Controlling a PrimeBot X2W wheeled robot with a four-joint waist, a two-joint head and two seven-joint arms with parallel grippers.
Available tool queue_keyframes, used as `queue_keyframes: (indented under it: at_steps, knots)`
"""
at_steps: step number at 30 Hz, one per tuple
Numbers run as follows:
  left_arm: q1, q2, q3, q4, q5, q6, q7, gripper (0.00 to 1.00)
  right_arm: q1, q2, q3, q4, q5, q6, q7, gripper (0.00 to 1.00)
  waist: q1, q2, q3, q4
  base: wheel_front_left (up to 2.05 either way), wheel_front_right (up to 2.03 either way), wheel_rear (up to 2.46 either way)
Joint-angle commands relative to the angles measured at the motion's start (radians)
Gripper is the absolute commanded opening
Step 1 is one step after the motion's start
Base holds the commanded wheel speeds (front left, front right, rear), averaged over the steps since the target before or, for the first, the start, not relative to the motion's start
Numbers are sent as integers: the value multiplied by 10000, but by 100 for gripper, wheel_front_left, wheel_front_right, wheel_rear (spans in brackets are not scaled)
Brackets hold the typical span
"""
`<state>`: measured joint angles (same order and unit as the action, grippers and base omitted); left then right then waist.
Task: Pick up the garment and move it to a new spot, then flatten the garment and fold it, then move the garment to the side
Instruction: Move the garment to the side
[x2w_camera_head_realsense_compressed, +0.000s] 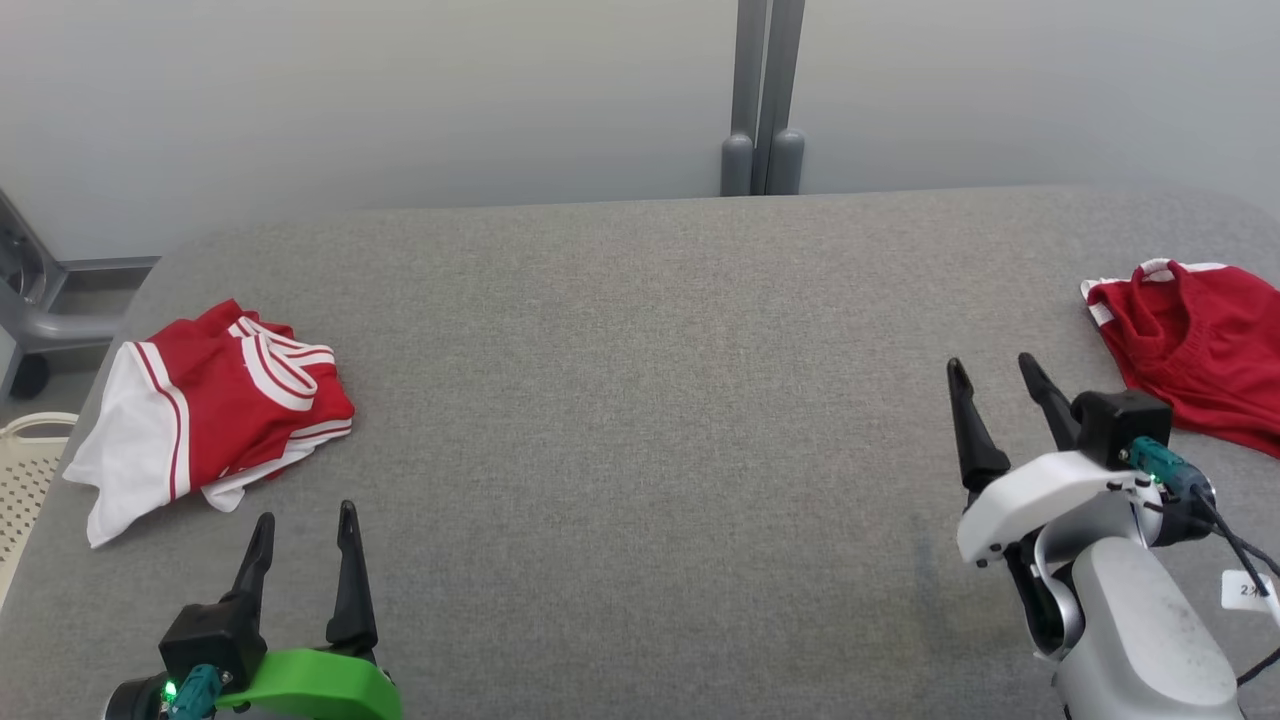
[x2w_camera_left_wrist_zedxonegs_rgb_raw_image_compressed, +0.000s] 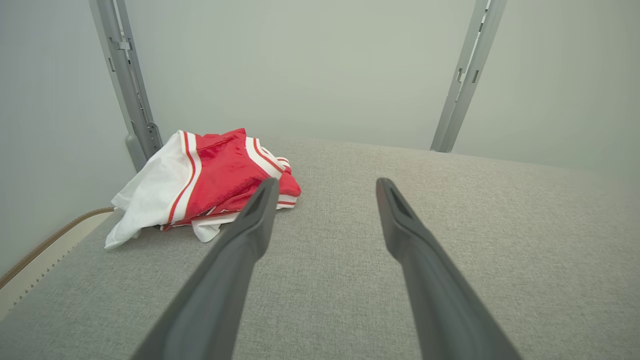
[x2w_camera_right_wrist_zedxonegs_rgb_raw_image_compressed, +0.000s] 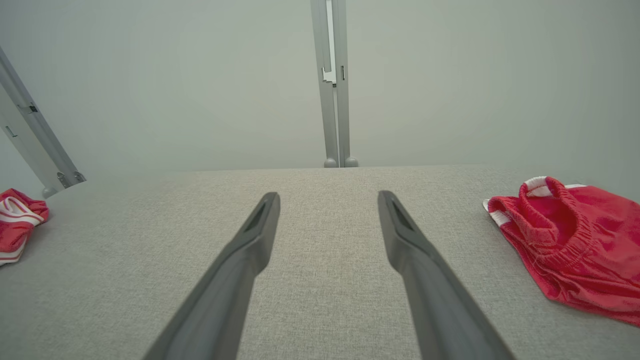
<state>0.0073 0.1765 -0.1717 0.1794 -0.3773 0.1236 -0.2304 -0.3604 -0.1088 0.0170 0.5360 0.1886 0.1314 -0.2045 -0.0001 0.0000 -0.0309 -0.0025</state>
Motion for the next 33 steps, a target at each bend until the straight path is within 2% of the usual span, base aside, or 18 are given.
queue_keyframes:
  at_steps: [1, 5, 17, 26, 33]
  knots:
    - [149, 171, -50, 27, 185, -44, -107, 100, 364, 102, 35, -213, 69, -15, -104, 100, 1, 0, -163, 83, 0, 0, 0]
    - [281, 209, 19, 211, 178, -207, -264, 100, 941, 288, 76, -556, 104, -15, -228, 100, 1, 0, -306, 179, 0, 0, 0]
    - [823, -187, 616, 21, 409, -1025, -355, 100, 2305, 563, 167, -1361, -83, -15, -474, 100, 1, 0, -583, 294, 0, 0, 0]
    - [1296, -533, 761, 55, 675, -1351, -355, 100, 2951, 577, 172, -1476, 63, -15, -351, 100, 1, 0, -618, 220, 0, 0, 0]
    - [1172, -598, 983, 512, 727, -1592, -356, 100, 3078, 576, 91, -1553, 99, -15, -205, 100, 1, 0, -561, 187, 0, 0, 0]
